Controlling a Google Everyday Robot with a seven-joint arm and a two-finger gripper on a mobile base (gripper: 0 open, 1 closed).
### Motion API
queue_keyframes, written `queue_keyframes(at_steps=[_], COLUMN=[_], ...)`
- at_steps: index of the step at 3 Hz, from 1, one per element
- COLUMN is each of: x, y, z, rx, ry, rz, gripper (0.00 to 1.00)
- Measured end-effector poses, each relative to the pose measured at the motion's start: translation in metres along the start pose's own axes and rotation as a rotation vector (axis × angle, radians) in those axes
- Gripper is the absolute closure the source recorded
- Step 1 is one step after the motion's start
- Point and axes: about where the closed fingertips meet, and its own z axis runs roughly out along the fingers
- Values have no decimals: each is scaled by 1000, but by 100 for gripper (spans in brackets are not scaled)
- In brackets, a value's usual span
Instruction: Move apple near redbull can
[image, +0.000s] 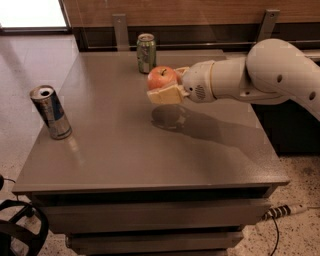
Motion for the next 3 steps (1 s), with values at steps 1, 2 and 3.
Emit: queue_keyframes(at_steps=[1,2,3], x=[-1,-3,-2], y=[2,13,35], z=[2,12,30], rx=[1,8,3], ry=[11,61,99], rz=[-3,-17,-44], gripper=[100,100,100])
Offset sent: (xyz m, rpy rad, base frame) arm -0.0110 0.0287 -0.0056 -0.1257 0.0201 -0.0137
